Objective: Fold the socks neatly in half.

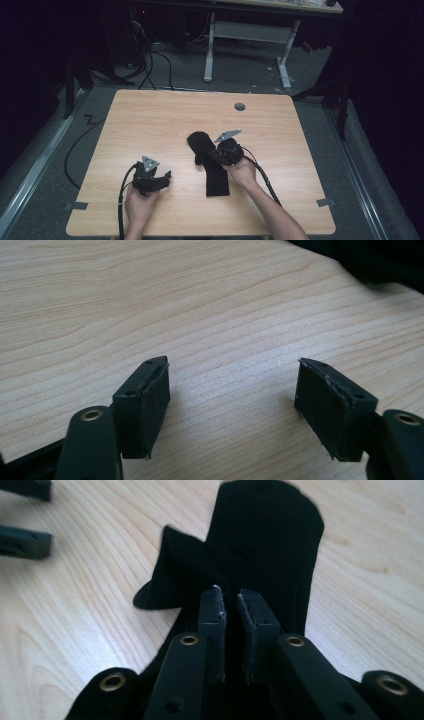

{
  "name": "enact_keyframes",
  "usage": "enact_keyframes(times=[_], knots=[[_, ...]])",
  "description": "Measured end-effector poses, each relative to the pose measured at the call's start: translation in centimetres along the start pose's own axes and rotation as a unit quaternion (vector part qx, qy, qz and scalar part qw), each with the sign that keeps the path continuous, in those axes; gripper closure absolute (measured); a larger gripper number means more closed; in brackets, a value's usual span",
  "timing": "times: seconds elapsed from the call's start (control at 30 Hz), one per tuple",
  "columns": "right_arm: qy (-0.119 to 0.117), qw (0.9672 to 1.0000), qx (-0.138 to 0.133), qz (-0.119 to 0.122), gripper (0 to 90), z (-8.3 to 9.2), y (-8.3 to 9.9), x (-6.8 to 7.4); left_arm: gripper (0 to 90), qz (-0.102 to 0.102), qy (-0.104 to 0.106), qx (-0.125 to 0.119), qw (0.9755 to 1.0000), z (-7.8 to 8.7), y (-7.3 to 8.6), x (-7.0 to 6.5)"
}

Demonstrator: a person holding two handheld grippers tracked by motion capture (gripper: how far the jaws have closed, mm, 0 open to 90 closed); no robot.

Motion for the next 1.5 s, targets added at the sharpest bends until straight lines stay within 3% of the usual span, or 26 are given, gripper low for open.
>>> enact_keyframes(times=[0.1, 0.27, 0.4, 0.5, 0.6, 0.73, 0.83, 1.0, 1.2, 1.37, 1.5], knots=[[0.005, 0.9999, 0.007, -0.006, 79.2, -0.4, 0.3, -0.2, 30.6, 0.0, 0.0, 0.0, 1.0, 0.0, 0.0, 0.0], [0.004, 0.9999, -0.013, 0.008, 86.7, 0.3, 0.2, 0.0, 30.8, 0.0, 0.001, 0.0, 1.0, 0.0, 0.0, 0.0], [-0.003, 0.9995, -0.028, 0.016, 86.7, 1.4, -0.2, 0.3, 36.4, 0.028, 0.005, -0.011, 0.9995, 0.0, 0.0, 0.5], [-0.002, 0.9993, -0.021, 0.03, 86.7, 1.4, 0.3, 0.5, 38.9, 0.056, 0.035, -0.019, 0.9977, -0.3, -0.8, 0.5], [-0.005, 0.9995, -0.015, 0.028, 86.4, 1.0, 0.9, 0.4, 39.4, 0.047, 0.051, -0.018, 0.9974, -1.0, -2.5, -0.3], [-0.011, 0.9996, -0.02, 0.014, 84.4, 0.8, 1.5, 0.3, 41.0, 0.051, 0.086, -0.023, 0.9947, -2.1, -4.9, -1.2], [-0.013, 0.9995, -0.025, 0.011, 81.7, 0.8, 1.6, 0.3, 42.9, 0.044, 0.096, -0.018, 0.9942, -3.2, -6.3, -2.0], [-0.014, 0.9993, -0.033, 0.007, 76.0, 1.1, 1.7, 0.4, 43.8, 0.025, 0.095, 0.003, 0.9951, -4.8, -7.6, -3.2], [-0.014, 0.9986, -0.052, -0.003, 70.3, 2.4, 2.2, 0.2, 49.5, 0.008, 0.08, 0.026, 0.9964, -6.0, -7.9, -3.6], [-0.025, 0.997, -0.073, -0.006, 74.7, 4.1, 3.0, 0.1, 56.4, -0.019, 0.063, 0.036, 0.9972, -6.1, -8.0, -3.7], [-0.028, 0.9981, -0.054, 0.01, 80.5, 4.2, 4.4, 0.7, 65.2, -0.023, 0.066, 0.037, 0.9969, -6.0, -8.0, -3.7]])
Point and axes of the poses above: each handheld gripper's, and its own axes: z roughly backward along the jaws, y roughly out of its underside, x roughly to its left, the point moved 4 cm from there along -z, roughly forward along the jaws, and after that the axes turned 15 degrees about -z, right-handed, at the moved point
